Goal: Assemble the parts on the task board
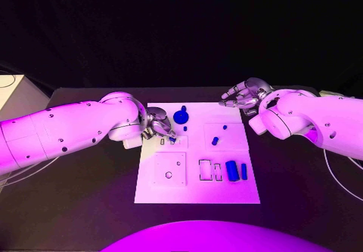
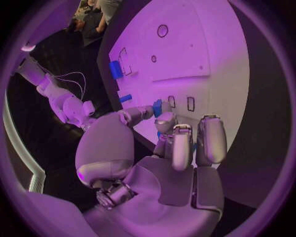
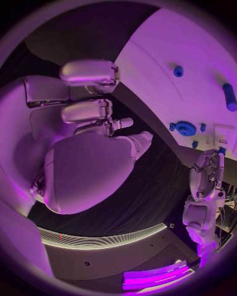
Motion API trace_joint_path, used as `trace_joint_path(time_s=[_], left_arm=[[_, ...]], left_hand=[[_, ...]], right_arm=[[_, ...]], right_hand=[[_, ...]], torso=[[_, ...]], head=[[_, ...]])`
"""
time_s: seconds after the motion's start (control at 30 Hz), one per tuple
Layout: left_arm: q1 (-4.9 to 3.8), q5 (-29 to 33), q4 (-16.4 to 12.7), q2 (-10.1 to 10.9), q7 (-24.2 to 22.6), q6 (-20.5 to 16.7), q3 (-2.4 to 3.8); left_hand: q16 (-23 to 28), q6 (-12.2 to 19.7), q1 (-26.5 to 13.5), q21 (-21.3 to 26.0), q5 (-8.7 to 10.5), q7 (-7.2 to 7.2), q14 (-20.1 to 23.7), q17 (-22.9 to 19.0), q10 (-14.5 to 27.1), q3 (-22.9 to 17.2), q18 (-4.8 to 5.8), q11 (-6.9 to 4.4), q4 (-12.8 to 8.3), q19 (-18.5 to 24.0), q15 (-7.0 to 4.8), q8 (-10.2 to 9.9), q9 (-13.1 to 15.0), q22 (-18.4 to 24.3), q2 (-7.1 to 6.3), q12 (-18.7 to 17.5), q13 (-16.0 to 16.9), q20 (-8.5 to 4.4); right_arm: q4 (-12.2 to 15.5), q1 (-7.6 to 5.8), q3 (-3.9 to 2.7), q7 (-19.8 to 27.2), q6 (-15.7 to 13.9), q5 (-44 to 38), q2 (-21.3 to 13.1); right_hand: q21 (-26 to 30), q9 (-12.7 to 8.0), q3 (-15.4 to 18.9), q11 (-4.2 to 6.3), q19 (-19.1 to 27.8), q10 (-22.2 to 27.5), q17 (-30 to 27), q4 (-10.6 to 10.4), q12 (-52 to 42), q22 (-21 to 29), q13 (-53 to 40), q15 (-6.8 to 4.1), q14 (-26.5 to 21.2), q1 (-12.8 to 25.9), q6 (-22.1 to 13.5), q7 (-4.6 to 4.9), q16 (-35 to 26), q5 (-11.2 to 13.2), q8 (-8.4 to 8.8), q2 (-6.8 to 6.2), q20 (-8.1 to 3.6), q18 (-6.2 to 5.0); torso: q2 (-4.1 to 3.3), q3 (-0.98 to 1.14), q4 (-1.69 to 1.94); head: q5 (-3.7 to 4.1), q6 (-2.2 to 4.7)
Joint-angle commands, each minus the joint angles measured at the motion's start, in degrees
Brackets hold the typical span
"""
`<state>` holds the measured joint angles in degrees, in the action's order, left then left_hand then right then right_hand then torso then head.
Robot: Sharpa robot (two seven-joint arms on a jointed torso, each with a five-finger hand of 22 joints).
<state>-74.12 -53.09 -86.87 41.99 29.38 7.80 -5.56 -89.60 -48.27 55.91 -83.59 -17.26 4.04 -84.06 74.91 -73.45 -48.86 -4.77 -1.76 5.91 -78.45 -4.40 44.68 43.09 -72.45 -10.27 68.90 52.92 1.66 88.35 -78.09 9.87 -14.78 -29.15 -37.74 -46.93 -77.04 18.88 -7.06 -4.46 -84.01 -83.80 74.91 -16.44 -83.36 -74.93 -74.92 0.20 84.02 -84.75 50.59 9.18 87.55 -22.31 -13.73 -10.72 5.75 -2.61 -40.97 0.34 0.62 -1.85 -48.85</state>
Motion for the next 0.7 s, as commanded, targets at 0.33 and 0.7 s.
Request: trace_joint_path(time_s=[0.33, 0.7], left_arm=[[1.14, -5.47, -1.09, 0.18, 0.02, -7.25, -1.39], [1.53, -6.24, -1.27, 0.0, 0.1, -6.65, -1.57]], left_hand=[[-0.22, -2.43, -0.35, -0.32, -0.56, -1.72, -5.83, 14.73, -0.93, -10.39, 1.0, -0.13, -10.87, -0.69, -0.56, 0.34, 6.38, -0.37, 0.16, 0.69, 0.55, -0.21], [-0.33, -2.79, -0.62, -0.45, -1.26, -1.86, -5.9, 14.94, -1.38, -10.47, 1.06, -0.27, -11.01, -0.92, -0.69, 0.44, 6.48, -0.65, 0.02, 0.99, 0.93, -0.34]], right_arm=[[-0.16, 0.05, 0.01, 0.67, 0.64, -0.34, -0.28], [-0.11, 0.05, 0.02, 0.67, 0.84, -0.33, -0.4]], right_hand=[[0.32, 0.01, -0.39, 0.14, -0.36, 0.53, 9.34, -0.04, 0.27, -6.14, -8.12, -0.26, 4.48, 0.46, -0.47, 0.03, -0.33, -0.38, -0.28, 0.02, -0.01, -0.5], [0.48, 0.01, -0.47, 0.14, -0.3, 0.64, 9.25, -0.05, 0.39, -6.04, -8.0, -0.26, 4.45, 0.55, -0.51, 0.04, -0.38, -0.42, -0.33, 0.01, -0.01, -0.54]], torso=[[-0.09, -0.03, -0.08], [-0.16, -0.04, -0.15]], head=[[-0.33, -0.37], [-0.45, -0.67]])
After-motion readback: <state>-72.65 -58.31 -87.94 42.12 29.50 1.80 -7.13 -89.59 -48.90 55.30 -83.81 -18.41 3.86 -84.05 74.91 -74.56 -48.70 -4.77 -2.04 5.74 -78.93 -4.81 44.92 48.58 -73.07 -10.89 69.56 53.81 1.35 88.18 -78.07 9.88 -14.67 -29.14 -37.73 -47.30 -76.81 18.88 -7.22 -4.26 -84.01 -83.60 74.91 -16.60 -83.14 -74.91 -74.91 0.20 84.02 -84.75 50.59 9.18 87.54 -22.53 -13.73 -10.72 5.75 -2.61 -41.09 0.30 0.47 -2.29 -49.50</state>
